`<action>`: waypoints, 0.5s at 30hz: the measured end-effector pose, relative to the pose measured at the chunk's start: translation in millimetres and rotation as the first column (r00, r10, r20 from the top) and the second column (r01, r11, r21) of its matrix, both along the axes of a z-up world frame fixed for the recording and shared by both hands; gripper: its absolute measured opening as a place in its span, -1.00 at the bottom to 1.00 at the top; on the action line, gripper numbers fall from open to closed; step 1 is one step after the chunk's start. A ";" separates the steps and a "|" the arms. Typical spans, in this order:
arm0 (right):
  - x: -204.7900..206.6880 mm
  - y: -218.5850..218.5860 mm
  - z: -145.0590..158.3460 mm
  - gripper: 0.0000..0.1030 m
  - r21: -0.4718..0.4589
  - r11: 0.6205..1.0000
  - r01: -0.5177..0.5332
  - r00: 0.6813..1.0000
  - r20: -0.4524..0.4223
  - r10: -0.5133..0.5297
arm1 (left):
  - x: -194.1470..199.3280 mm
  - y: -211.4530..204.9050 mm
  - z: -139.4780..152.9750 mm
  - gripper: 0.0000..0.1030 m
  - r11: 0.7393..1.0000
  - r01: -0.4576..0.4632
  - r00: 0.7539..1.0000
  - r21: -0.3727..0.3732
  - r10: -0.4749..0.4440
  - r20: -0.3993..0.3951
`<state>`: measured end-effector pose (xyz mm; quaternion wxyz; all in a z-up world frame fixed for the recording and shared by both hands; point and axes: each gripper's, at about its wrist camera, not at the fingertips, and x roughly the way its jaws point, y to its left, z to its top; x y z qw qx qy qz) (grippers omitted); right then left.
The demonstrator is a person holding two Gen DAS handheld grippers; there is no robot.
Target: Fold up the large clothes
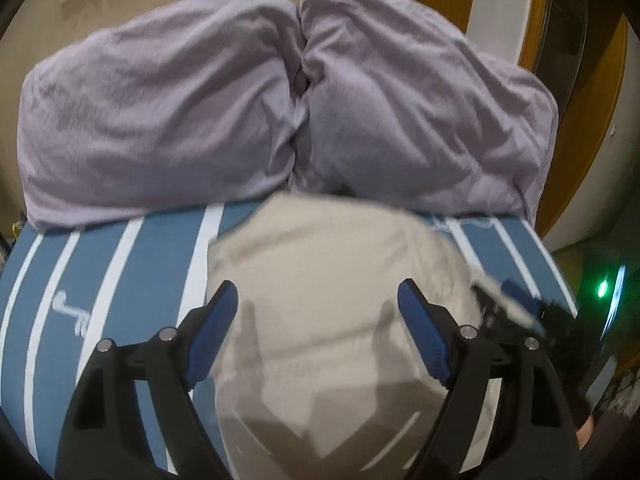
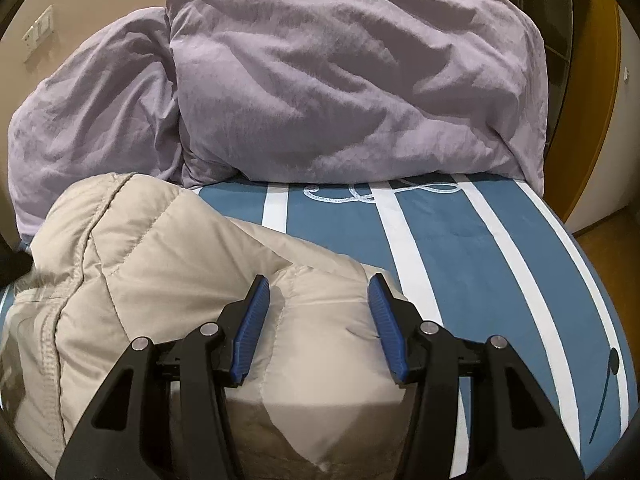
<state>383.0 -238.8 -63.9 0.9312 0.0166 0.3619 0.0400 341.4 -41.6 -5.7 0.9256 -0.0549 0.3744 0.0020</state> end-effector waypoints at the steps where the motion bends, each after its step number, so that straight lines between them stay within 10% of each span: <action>1: 0.1 0.1 -0.7 0.05 -0.001 1.000 0.001 1.000 0.000 -0.001 | 3.2 -1.1 2.4 0.60 1.000 -0.001 1.000 0.007 0.001 0.008; 15: -0.8 -0.6 -4.8 0.08 -0.001 1.000 0.003 1.000 0.014 -0.003 | 24.9 -7.0 -34.9 0.83 0.998 -0.018 0.999 0.054 0.020 -0.036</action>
